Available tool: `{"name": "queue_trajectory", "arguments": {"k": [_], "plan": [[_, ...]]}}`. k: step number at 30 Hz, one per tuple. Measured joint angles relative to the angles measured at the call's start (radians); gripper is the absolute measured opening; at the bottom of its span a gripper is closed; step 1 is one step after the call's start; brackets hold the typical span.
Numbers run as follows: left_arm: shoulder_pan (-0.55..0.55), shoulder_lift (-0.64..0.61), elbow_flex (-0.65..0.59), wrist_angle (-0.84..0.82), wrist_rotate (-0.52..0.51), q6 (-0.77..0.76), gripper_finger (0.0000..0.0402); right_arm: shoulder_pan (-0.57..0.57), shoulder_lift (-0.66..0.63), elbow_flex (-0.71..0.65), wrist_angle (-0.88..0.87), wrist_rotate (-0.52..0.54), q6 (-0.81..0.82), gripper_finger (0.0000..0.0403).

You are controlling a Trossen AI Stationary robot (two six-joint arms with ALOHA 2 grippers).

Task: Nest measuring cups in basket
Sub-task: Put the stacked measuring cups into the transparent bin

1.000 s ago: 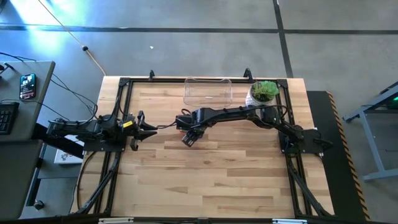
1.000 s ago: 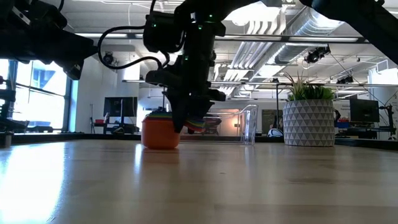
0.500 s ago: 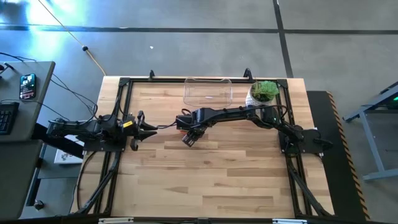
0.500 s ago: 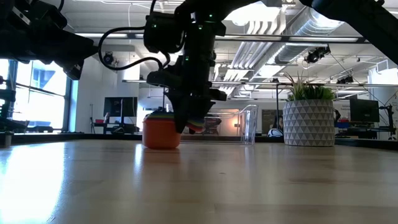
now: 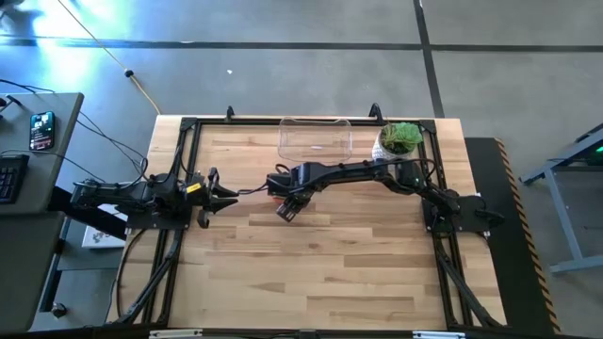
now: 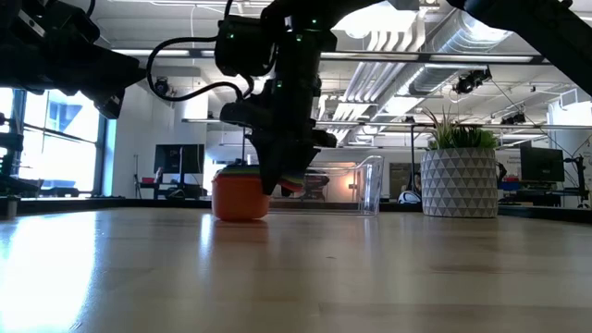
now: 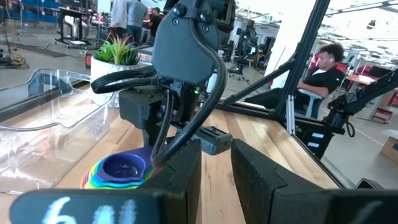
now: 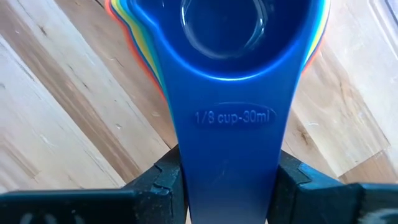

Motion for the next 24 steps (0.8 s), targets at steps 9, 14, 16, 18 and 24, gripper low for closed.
{"name": "queue_trajectory", "arguments": {"k": [9, 14, 16, 18, 24], "plan": [[0.0, 0.0, 0.0, 0.0, 0.0, 0.0, 0.0078, 0.0, 0.0, 0.0, 0.002, -0.004, -0.014, 0.0128], [0.0, 0.0, 0.0, 0.0, 0.0, 0.0, 0.0078, 0.0, 0.0, 0.0, 0.007, -0.003, -0.013, 0.0128], [0.0, 0.0, 0.0, 0.0, 0.0, 0.0, 0.0078, -0.002, 0.0, 0.0, 0.012, 0.0, -0.012, 0.0128], [0.0, 0.0, 0.0, 0.0, 0.0, 0.0, 0.0078, -0.006, -0.001, 0.0, 0.016, -0.01, -0.012, 0.0128], [0.0, 0.0, 0.0, 0.0, 0.0, 0.0, 0.0078, -0.006, -0.001, 0.0, 0.016, 0.005, 0.0, 0.0128]]}}
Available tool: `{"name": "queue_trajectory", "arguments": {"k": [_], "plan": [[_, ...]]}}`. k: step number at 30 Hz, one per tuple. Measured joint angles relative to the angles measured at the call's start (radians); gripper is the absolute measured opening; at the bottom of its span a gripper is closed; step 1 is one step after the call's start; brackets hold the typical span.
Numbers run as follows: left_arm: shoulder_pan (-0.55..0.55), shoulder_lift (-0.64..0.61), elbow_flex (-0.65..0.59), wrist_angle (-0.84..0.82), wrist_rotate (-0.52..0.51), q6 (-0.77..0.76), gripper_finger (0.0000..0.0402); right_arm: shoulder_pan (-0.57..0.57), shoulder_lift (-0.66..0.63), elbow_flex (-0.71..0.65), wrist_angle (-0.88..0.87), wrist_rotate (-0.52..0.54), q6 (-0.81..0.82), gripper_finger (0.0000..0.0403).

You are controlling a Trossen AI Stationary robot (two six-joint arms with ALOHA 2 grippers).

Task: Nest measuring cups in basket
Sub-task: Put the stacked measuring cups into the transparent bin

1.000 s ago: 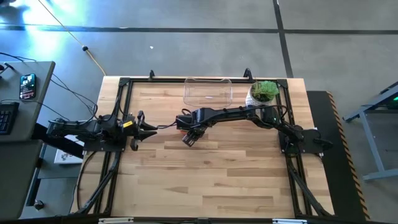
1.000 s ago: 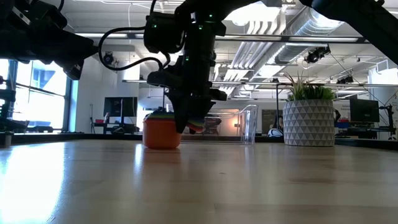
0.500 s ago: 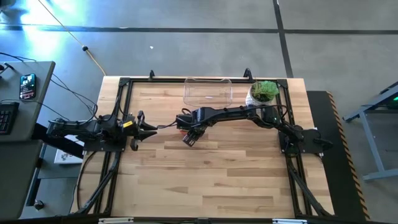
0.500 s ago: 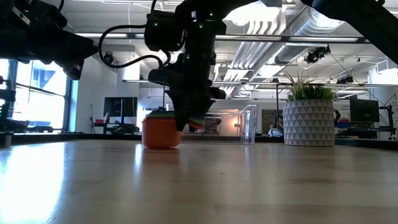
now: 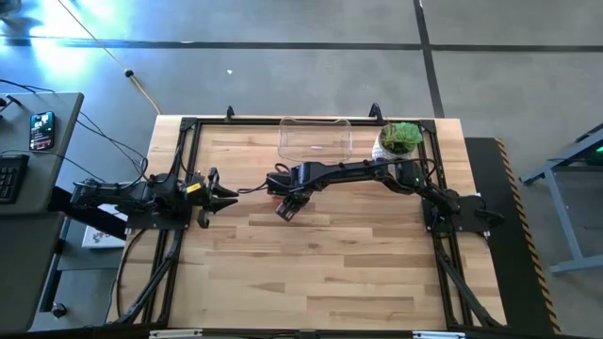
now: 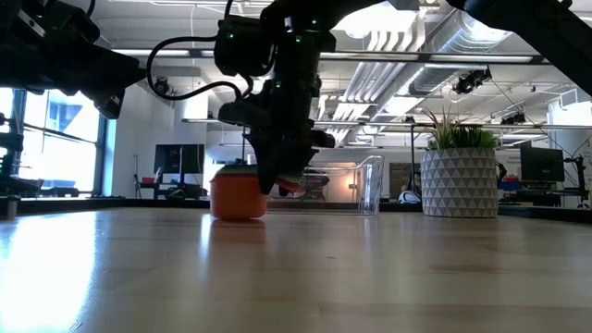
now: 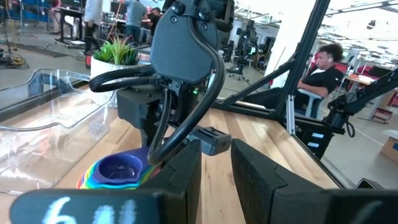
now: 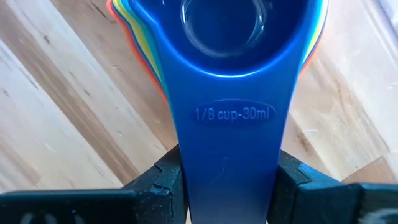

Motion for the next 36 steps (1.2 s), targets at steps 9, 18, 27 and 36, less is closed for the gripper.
{"name": "queue_trajectory", "arguments": {"k": [9, 18, 27, 36], "plan": [[0.0, 0.0, 0.0, 0.0, 0.0, 0.0, 0.0078, 0.0, -0.028, 0.0, 0.006, 0.054, -0.019, 0.0127], [0.0, 0.0, 0.0, 0.0, 0.0, 0.0, 0.0078, -0.033, -0.09, 0.0, 0.006, 0.078, -0.054, 0.0127], [0.0, 0.0, 0.0, 0.0, 0.0, 0.0, 0.0078, -0.082, -0.187, 0.0, 0.004, 0.086, -0.128, 0.0126], [0.0, 0.0, 0.0, 0.001, 0.0, 0.0, 0.0078, -0.231, -0.294, 0.001, -0.032, 0.123, -0.331, 0.0126]]}}
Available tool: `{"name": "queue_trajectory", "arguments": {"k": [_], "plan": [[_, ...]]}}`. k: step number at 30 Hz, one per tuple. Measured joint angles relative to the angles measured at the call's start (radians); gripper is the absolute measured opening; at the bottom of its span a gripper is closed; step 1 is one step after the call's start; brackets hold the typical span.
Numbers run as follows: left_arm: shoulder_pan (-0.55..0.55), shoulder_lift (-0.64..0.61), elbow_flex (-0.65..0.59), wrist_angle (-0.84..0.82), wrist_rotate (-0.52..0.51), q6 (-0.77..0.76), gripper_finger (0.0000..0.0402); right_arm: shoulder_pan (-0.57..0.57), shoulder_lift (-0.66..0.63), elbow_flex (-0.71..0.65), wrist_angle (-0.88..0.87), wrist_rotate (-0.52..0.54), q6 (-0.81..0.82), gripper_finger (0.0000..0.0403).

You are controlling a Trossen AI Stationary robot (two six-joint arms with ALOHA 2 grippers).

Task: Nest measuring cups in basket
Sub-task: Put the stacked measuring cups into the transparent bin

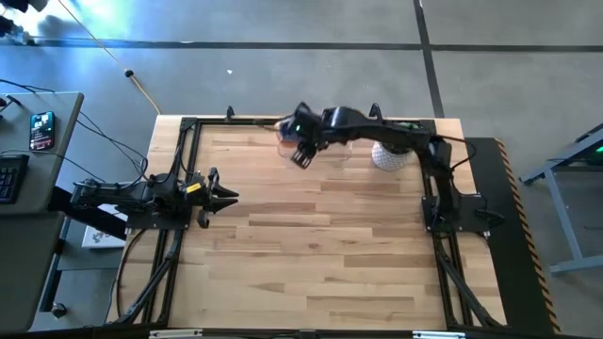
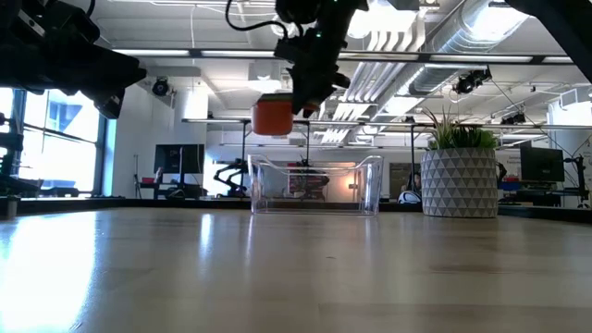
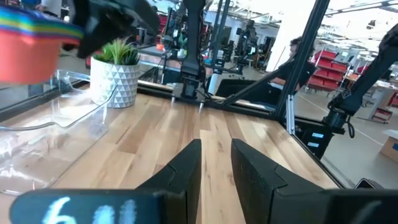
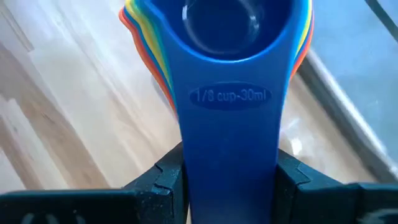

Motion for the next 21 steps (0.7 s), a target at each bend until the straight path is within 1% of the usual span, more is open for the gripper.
{"name": "queue_trajectory", "arguments": {"k": [3, 4, 9, 14, 21], "plan": [[0.0, 0.002, 0.0, 0.0, 0.0, 0.0, 0.0078, -0.053, -0.009, 0.0, -0.007, -0.027, -0.092, 0.0126], [0.0, 0.003, 0.0, -0.001, 0.0, 0.0, 0.0078, -0.071, -0.009, 0.0, -0.009, -0.051, -0.115, 0.0126], [0.0, 0.003, 0.0, -0.001, 0.0, 0.0, 0.0078, -0.13, 0.015, 0.0, -0.009, -0.097, -0.171, 0.0126], [0.0, 0.003, 0.0, -0.001, -0.001, 0.0, 0.0078, -0.145, 0.048, -0.001, -0.015, -0.147, -0.209, 0.0126], [0.0, 0.003, 0.0, -0.001, -0.001, 0.0, 0.0078, -0.154, 0.128, -0.001, -0.055, -0.174, -0.23, 0.0126]]}}
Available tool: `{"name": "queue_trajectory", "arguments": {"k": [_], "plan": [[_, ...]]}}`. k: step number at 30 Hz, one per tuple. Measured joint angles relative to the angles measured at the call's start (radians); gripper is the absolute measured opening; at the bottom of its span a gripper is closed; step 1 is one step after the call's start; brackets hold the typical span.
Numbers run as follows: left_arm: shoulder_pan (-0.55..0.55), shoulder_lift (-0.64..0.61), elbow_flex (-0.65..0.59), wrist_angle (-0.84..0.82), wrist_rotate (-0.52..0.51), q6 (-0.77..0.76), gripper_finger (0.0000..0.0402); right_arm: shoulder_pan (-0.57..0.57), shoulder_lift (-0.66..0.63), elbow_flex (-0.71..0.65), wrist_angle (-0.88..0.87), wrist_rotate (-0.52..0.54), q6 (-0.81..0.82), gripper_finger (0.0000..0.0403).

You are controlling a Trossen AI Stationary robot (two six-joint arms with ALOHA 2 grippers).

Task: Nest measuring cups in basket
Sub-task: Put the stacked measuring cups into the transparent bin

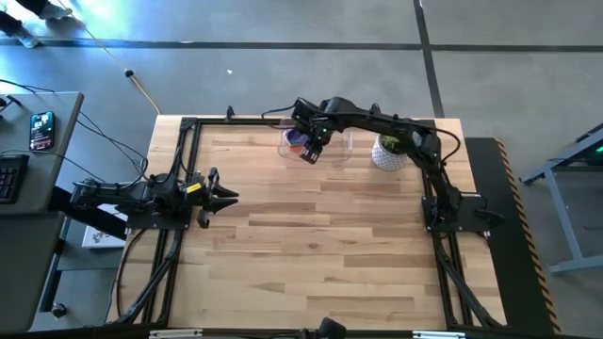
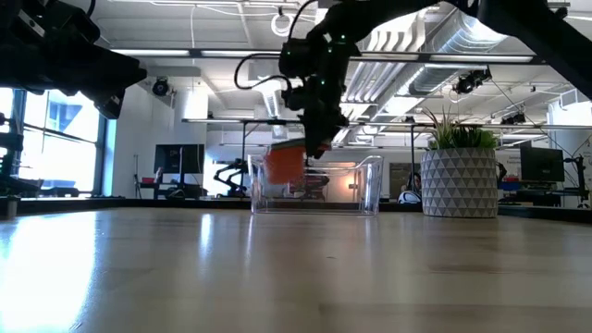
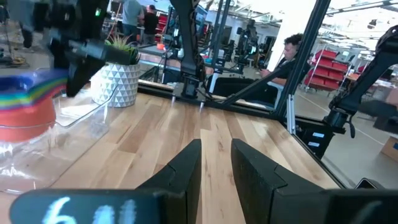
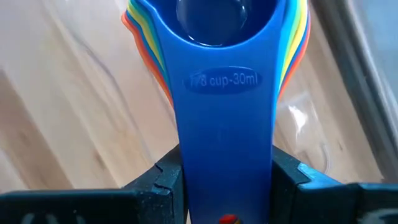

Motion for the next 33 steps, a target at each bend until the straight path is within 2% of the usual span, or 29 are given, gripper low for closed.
{"name": "queue_trajectory", "arguments": {"k": [14, 25, 33], "plan": [[0.0, 0.0, 0.0, 0.0, -0.001, 0.0, 0.0078, -0.05, 0.07, 0.0, -0.075, -0.007, 0.027, 0.0126], [0.0, 0.0, 0.0, 0.0, -0.001, 0.0, 0.0078, -0.082, 0.074, -0.001, -0.131, -0.061, 0.044, 0.0125], [0.0, 0.0, 0.0, 0.0, -0.001, 0.0, 0.0078, -0.088, 0.074, -0.001, -0.156, -0.058, 0.053, 0.0126]]}}
